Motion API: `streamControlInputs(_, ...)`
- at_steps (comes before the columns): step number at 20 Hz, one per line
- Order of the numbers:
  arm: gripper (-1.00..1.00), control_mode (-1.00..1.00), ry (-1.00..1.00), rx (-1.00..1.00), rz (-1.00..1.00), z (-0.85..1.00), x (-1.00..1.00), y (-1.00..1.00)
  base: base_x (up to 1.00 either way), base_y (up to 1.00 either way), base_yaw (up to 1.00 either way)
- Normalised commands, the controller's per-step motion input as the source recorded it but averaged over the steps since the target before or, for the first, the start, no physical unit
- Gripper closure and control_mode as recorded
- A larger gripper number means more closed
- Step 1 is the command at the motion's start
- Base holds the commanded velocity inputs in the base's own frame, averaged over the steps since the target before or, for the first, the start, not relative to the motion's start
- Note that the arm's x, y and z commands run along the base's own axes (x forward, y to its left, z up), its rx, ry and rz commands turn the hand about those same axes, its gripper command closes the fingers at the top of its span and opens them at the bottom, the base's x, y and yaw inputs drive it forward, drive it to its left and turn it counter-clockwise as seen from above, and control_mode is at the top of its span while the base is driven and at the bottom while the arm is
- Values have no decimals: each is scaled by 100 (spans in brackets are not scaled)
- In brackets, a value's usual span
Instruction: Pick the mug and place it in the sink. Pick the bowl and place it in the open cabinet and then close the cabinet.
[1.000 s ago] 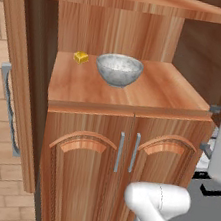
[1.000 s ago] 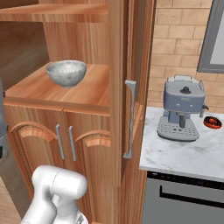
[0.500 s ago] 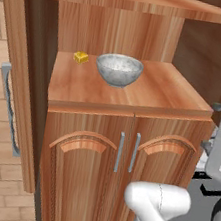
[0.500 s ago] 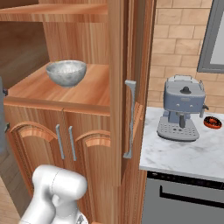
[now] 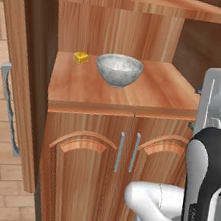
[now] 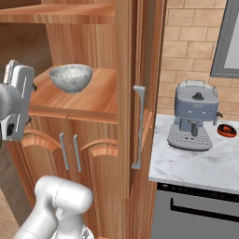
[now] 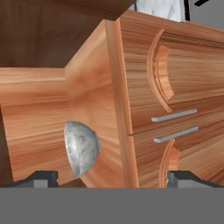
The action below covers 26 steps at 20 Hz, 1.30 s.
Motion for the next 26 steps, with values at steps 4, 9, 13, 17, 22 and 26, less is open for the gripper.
streamControlInputs(4, -100, -100, 16, 2, 0, 0, 4, -3, 0, 0, 0)
streamControlInputs(9, -100, -100, 1, 0, 0, -6, -4, 0, 0, 0, 0)
streamControlInputs(13, -100, 100, 0, 0, 0, -3, 0, 0, 0, 0, 0)
streamControlInputs(17, -100, 100, 0, 0, 0, 0, 0, 0, -19, 1, 0)
streamControlInputs(22, -100, 100, 0, 0, 0, 0, 0, 0, -36, 0, -2)
streamControlInputs(26, -100, 100, 0, 0, 0, 0, 0, 0, -24, 0, -5)
